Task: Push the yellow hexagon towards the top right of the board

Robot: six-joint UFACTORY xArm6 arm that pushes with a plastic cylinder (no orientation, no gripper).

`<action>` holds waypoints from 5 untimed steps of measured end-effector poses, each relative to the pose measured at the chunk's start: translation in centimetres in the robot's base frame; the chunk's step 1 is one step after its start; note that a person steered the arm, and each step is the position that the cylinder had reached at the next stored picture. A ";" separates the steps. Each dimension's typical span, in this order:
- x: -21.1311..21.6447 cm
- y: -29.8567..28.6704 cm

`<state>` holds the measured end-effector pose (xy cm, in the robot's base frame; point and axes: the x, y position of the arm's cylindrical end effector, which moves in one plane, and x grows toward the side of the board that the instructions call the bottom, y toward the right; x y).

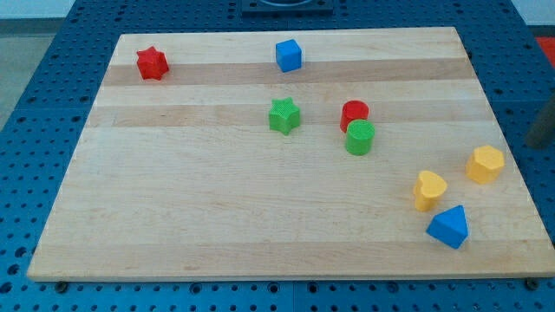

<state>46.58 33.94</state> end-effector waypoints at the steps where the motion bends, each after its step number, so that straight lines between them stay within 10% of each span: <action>1: 5.9 -3.7; 5: 3.8 -6.9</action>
<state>50.42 27.07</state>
